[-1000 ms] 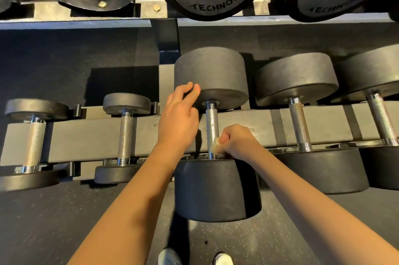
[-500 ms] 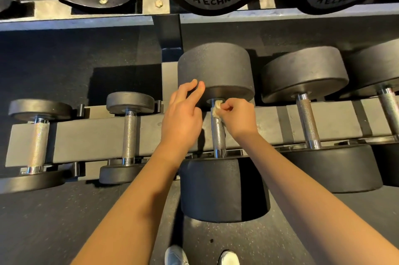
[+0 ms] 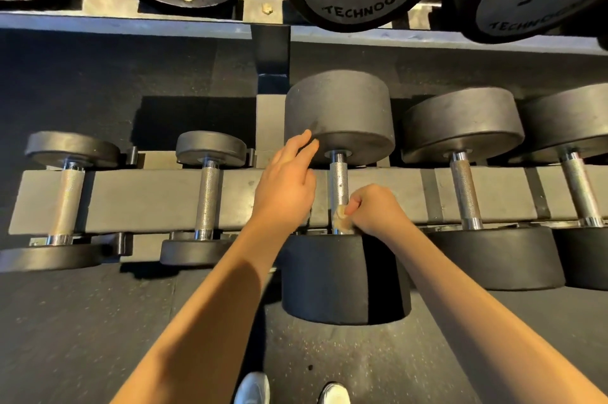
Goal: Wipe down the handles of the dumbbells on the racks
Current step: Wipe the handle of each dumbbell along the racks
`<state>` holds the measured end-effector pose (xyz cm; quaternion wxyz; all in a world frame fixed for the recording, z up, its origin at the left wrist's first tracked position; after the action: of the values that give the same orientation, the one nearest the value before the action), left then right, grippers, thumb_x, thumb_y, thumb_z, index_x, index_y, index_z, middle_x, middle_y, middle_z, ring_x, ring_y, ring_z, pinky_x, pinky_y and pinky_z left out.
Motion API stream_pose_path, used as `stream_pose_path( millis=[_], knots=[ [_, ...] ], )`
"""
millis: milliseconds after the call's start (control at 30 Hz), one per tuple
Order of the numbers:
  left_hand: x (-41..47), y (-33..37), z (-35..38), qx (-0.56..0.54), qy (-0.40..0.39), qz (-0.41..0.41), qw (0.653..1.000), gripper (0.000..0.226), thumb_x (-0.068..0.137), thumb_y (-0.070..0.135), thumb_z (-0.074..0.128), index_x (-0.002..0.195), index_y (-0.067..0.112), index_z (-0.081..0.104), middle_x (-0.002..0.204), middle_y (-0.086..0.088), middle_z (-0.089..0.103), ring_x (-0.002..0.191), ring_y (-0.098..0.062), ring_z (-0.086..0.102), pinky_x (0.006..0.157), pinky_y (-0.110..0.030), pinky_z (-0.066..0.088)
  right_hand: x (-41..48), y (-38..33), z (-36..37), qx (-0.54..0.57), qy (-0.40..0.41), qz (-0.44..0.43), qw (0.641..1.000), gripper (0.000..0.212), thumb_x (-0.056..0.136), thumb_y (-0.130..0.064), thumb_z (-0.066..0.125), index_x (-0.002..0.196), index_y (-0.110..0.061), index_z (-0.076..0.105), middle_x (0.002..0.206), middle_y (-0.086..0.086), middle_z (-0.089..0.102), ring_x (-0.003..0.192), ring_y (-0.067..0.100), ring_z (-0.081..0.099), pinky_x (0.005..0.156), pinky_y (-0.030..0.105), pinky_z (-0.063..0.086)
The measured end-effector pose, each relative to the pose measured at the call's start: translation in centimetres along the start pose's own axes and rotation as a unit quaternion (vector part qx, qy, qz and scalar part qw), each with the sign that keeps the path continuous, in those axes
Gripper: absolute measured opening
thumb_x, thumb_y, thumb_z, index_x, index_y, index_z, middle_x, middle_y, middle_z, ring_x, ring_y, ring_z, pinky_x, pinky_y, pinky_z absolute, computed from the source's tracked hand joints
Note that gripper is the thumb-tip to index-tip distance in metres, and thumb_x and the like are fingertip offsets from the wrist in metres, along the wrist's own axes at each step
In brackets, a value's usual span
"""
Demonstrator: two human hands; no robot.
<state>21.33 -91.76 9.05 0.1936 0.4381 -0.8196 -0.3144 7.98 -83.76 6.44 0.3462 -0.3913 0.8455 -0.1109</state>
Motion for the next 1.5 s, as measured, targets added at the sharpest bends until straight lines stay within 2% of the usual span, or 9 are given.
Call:
stream_pose_path(
  millis=[200, 300, 467, 633, 733, 1000, 1167, 1333, 1500],
  knots=[
    [-7.0, -8.1, -2.7, 0.030, 0.037, -0.076, 0.996, 0.041, 0.097, 0.011, 0.047, 0.137, 0.012, 0.047, 0.136, -0.002, 0.048, 0.125, -0.016, 0.042, 0.106, -0.034, 0.036, -2.1, -3.2, -0.1, 0.084, 0.102, -0.073, 0.989, 0.002, 0.086, -0.015, 0.065, 0.087, -0.014, 0.065, 0.084, -0.002, 0.060, 0.078, 0.013, 0.057, 0.066, 0.021, 0.043],
    [-9.8, -13.0, -4.7, 0.052, 0.073, -0.137, 0.987, 0.039, 0.095, 0.007, 0.050, 0.133, 0.005, 0.049, 0.127, -0.011, 0.051, 0.117, -0.023, 0.045, 0.098, -0.032, 0.034, -2.6, -6.4, 1.2, 0.094, 0.090, -0.124, 0.984, 0.013, 0.087, -0.018, 0.066, 0.100, -0.019, 0.066, 0.080, -0.009, 0.056, 0.079, 0.010, 0.055, 0.071, 0.021, 0.042],
    [-9.5, -17.5, -6.3, 0.002, 0.071, -0.210, 0.975, 0.038, 0.100, 0.016, 0.042, 0.137, 0.005, 0.045, 0.133, -0.014, 0.047, 0.123, -0.025, 0.040, 0.100, -0.024, 0.024, -2.5, -10.5, 5.9, 0.113, 0.030, -0.145, 0.982, 0.012, 0.085, -0.017, 0.066, 0.097, -0.017, 0.066, 0.079, -0.009, 0.056, 0.072, 0.004, 0.054, 0.061, 0.015, 0.043],
    [-7.3, -19.0, -5.6, -0.100, 0.052, -0.250, 0.962, 0.039, 0.103, 0.026, 0.034, 0.137, 0.011, 0.045, 0.131, -0.004, 0.046, 0.121, -0.017, 0.040, 0.100, -0.024, 0.026, -1.4, -11.6, 10.9, 0.141, -0.029, -0.085, 0.986, 0.011, 0.083, -0.009, 0.067, 0.091, -0.016, 0.065, 0.078, -0.004, 0.063, 0.057, 0.004, 0.060, 0.046, 0.006, 0.042],
    [-7.6, -19.5, -5.1, -0.148, 0.071, -0.296, 0.941, 0.043, 0.102, 0.030, 0.032, 0.140, 0.015, 0.042, 0.136, 0.001, 0.044, 0.119, -0.007, 0.038, 0.101, -0.024, 0.025, -0.5, -12.1, 12.6, 0.164, 0.000, -0.077, 0.984, 0.008, 0.084, -0.009, 0.065, 0.087, -0.016, 0.067, 0.084, -0.003, 0.064, 0.066, 0.008, 0.061, 0.051, 0.008, 0.044],
    [-8.2, -19.5, -5.2, -0.159, 0.085, -0.325, 0.929, 0.047, 0.102, 0.037, 0.030, 0.144, 0.020, 0.038, 0.147, 0.000, 0.042, 0.135, -0.014, 0.037, 0.114, -0.035, 0.027, -0.1, -13.4, 16.1, 0.188, 0.051, -0.098, 0.976, 0.004, 0.084, -0.017, 0.070, 0.085, -0.014, 0.070, 0.079, -0.010, 0.062, 0.074, -0.002, 0.054, 0.066, 0.006, 0.039],
    [-8.3, -20.0, -4.9, -0.193, 0.088, -0.331, 0.920, 0.045, 0.101, 0.037, 0.031, 0.143, 0.024, 0.040, 0.146, 0.003, 0.043, 0.135, -0.013, 0.037, 0.115, -0.036, 0.026, 0.0, -14.0, 17.0, 0.214, 0.109, -0.088, 0.967, 0.006, 0.084, -0.015, 0.070, 0.080, -0.011, 0.071, 0.076, -0.004, 0.066, 0.073, 0.004, 0.057, 0.066, 0.008, 0.041],
    [-8.3, -20.3, -4.6, -0.195, 0.088, -0.333, 0.918, 0.044, 0.101, 0.036, 0.032, 0.143, 0.026, 0.039, 0.147, 0.005, 0.041, 0.136, -0.012, 0.035, 0.111, -0.032, 0.025, 1.4, -15.8, 16.2, 0.307, 0.121, -0.028, 0.944, 0.014, 0.085, -0.008, 0.063, 0.074, -0.016, 0.066, 0.075, 0.005, 0.064, 0.063, 0.005, 0.051, 0.051, 0.008, 0.041],
    [-8.3, -20.3, -4.5, -0.193, 0.092, -0.330, 0.919, 0.043, 0.101, 0.034, 0.033, 0.143, 0.026, 0.040, 0.146, 0.004, 0.042, 0.136, -0.012, 0.035, 0.110, -0.031, 0.026, 2.6, -17.2, 14.8, 0.318, 0.150, -0.028, 0.936, 0.006, 0.087, -0.014, 0.066, 0.083, -0.017, 0.067, 0.075, -0.007, 0.061, 0.069, 0.003, 0.055, 0.064, 0.015, 0.046]
  ],
)
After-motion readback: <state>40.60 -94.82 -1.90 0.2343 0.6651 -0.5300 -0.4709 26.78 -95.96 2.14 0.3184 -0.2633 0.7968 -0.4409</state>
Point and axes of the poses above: each hand's wrist, its own x-axis towards the middle knuckle, its own z-axis out of the palm, y = z × x, the point moved 4 cm from there along x, towards the middle knuckle
